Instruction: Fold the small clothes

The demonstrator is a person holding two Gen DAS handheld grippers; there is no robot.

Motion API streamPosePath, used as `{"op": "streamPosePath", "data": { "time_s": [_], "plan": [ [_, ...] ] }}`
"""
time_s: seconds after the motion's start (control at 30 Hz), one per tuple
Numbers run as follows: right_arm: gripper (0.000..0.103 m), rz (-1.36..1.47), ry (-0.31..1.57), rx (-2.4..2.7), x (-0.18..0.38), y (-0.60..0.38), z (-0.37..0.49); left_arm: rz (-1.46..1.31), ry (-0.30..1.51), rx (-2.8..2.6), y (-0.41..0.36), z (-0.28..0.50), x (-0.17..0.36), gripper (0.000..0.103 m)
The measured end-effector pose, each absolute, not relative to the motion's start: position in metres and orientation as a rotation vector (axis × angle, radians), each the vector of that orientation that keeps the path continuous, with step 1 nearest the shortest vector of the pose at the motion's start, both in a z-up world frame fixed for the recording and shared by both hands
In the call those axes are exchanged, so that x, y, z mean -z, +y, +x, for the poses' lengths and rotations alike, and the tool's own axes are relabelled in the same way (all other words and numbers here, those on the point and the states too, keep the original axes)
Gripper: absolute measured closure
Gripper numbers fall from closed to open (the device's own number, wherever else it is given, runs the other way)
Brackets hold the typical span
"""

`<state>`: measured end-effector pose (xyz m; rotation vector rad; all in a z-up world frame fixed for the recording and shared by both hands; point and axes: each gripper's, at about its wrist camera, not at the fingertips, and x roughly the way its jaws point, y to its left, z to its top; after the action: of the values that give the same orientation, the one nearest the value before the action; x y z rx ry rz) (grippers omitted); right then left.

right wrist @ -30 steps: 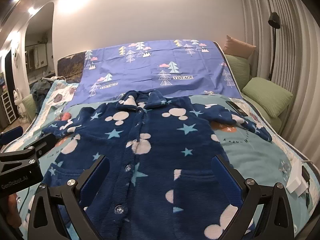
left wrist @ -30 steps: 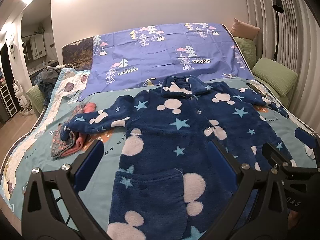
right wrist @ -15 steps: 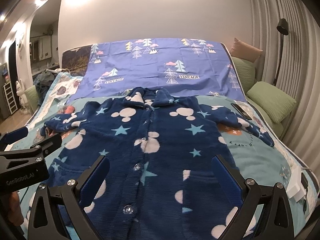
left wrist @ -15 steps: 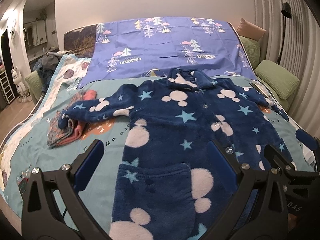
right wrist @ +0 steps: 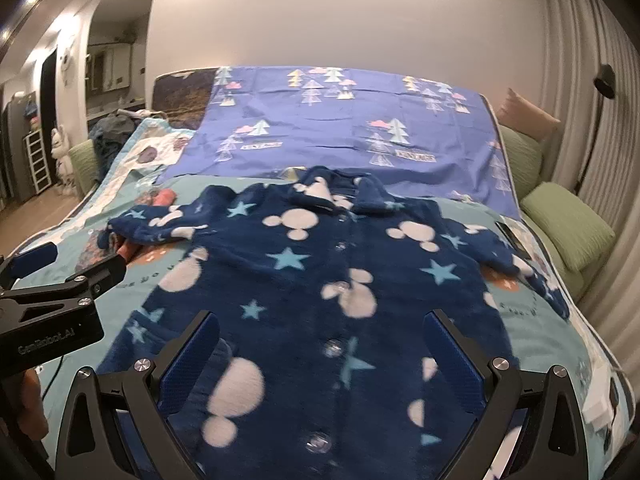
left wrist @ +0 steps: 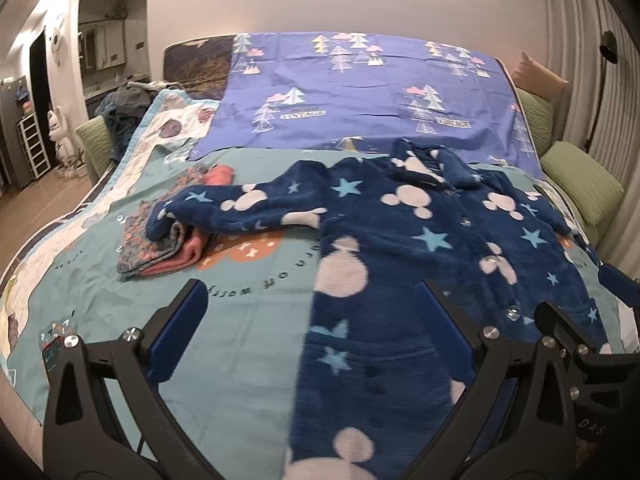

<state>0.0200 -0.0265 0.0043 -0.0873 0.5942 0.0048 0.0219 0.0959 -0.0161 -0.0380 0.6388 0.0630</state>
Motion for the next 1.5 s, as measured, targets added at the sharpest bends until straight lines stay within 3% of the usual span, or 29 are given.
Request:
{"op": "streamPosePath", "data": {
  "time_s": [0.7, 0.9, 1.17, 1.27, 1.3, 1.33, 1.4, 1.5],
  "plan": [
    [0.0, -0.086, 0.647, -0.015, 0.006, -0.016, 0.056, -0.132, 0.721, 0.012, 0.146, 0.073, 0.043, 0.001],
    [0.0, -0.067, 0.648, 0.026, 0.007, -0.038, 0.068, -0.336, 0.798, -0.061, 0.236, 0.148, 0.075, 0.001],
    [0.0, -0.021, 0.675, 0.041, 0.012, -0.066, 0.087, -0.874, 0.839, -0.192, 0.364, 0.226, 0.136, 0.004],
    [0.0, -0.022, 0.672, 0.048, 0.013, -0.071, 0.095, -0.918, 0.857, -0.254, 0.38, 0.241, 0.149, 0.018],
    [0.0, -0.017, 0.672, 0.047, 0.013, -0.072, 0.097, -0.928, 0.864, -0.263, 0.383, 0.244, 0.152, 0.034],
    [0.0, -0.009, 0.673, 0.047, 0.014, -0.074, 0.099, -0.941, 0.871, -0.263, 0.386, 0.248, 0.154, 0.057],
    [0.0, 0.001, 0.677, 0.047, 0.017, -0.076, 0.103, -0.951, 0.862, -0.218, 0.386, 0.25, 0.152, 0.084],
    [0.0, 0.004, 0.686, 0.045, 0.021, -0.078, 0.105, -0.86, 0.797, -0.218, 0.379, 0.253, 0.126, 0.087]
  ]
}}
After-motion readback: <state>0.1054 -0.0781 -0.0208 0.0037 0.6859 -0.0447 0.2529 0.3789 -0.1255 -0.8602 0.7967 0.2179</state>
